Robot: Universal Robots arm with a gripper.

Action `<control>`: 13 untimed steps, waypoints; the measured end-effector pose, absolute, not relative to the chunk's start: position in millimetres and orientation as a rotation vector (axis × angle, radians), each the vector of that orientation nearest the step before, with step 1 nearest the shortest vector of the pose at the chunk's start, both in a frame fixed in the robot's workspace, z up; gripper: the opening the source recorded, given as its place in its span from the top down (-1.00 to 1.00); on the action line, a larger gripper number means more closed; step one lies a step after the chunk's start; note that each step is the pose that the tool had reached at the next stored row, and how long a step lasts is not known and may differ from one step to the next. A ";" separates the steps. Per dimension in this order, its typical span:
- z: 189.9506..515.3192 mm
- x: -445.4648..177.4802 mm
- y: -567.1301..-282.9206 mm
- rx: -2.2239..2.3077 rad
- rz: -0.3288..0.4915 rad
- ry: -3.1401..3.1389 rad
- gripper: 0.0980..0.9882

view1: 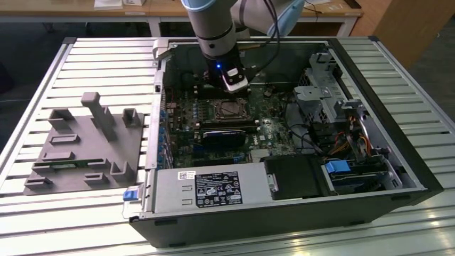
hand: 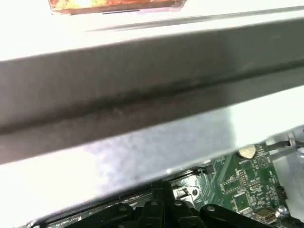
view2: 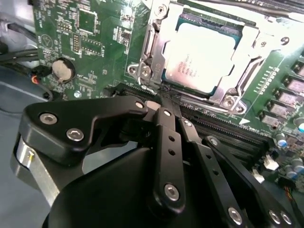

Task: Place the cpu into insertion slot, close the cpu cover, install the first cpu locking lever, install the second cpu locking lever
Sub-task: 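Install the first cpu locking lever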

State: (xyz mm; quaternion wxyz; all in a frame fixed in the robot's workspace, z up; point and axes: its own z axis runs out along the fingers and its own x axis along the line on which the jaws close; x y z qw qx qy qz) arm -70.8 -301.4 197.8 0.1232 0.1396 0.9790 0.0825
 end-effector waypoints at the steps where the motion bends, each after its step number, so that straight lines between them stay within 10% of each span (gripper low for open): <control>1: 199.7 -70.8 -301.4 0.407 0.241 2.856 0.98; 13: 205.9 -69.6 -301.4 0.413 0.228 2.882 0.98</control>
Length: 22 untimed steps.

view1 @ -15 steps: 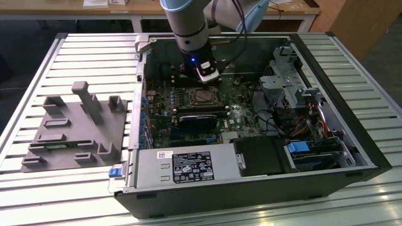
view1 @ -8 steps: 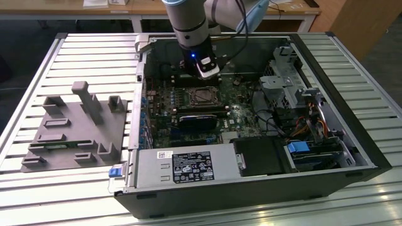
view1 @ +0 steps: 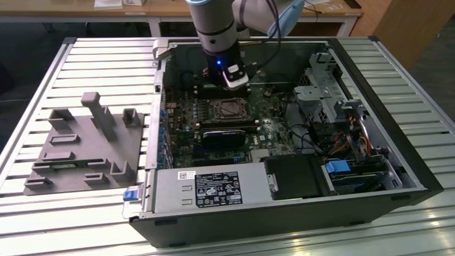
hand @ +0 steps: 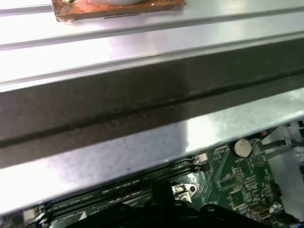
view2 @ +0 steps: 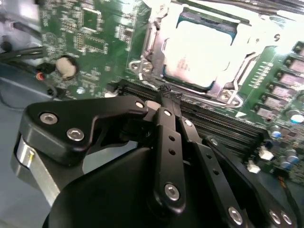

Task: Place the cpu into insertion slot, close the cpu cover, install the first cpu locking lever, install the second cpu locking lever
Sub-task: 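Install the first cpu locking lever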

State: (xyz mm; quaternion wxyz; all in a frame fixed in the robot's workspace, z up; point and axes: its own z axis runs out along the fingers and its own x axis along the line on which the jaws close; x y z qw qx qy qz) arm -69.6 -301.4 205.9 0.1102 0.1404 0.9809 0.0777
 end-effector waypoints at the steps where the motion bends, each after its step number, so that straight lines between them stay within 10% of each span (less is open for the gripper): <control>1: 205.7 -68.8 -301.4 0.416 0.221 2.898 0.98; 22: 205.1 -60.0 -313.6 0.428 0.101 2.976 0.98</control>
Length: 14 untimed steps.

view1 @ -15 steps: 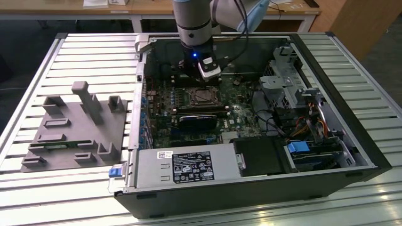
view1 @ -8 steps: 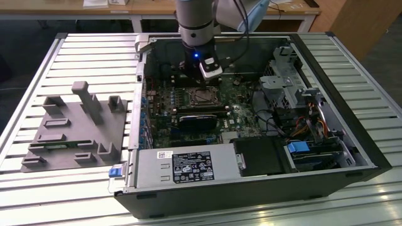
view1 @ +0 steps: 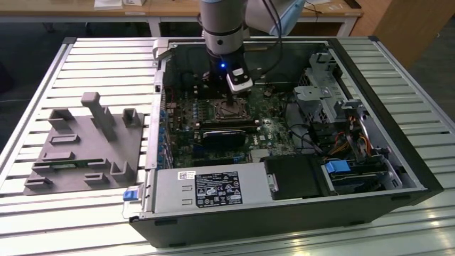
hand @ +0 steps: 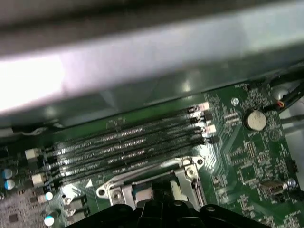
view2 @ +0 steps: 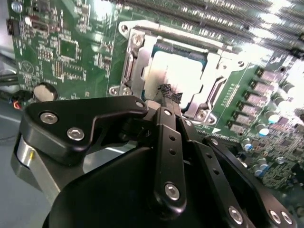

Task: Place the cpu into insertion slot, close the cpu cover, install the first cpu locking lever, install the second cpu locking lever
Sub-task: 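Install the first cpu locking lever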

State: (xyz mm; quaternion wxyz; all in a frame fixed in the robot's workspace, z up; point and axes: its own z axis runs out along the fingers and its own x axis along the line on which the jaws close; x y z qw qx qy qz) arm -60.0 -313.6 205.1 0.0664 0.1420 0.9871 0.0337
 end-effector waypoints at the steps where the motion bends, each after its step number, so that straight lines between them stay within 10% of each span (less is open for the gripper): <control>1: 205.1 -60.0 -315.3 0.428 0.100 2.977 0.98; 14: 204.9 -60.0 -327.3 0.427 0.047 2.980 0.98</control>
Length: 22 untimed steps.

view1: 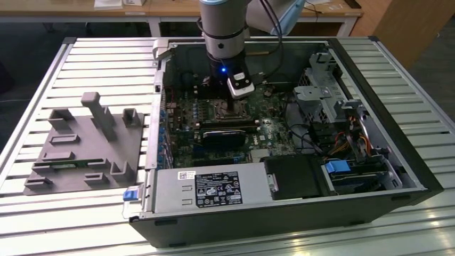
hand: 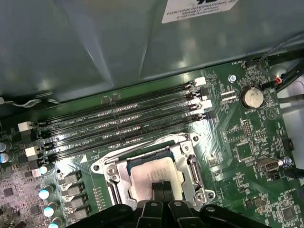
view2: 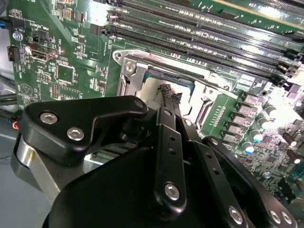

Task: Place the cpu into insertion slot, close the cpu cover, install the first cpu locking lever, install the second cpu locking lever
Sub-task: 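Install the first cpu locking lever, then install the second cpu locking lever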

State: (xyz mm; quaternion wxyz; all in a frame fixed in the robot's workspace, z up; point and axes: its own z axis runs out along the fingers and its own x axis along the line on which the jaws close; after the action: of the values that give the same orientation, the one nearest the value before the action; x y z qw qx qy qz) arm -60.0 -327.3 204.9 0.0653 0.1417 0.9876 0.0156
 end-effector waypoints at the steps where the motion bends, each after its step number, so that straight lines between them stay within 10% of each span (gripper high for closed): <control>1: 204.9 -60.0 -327.3 0.427 0.047 2.980 0.98; 22: 226.5 -60.0 -327.3 0.426 0.037 2.979 0.98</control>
State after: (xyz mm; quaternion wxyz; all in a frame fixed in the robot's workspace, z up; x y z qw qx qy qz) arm -60.0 -327.3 226.5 0.0659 0.1412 0.9877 0.0124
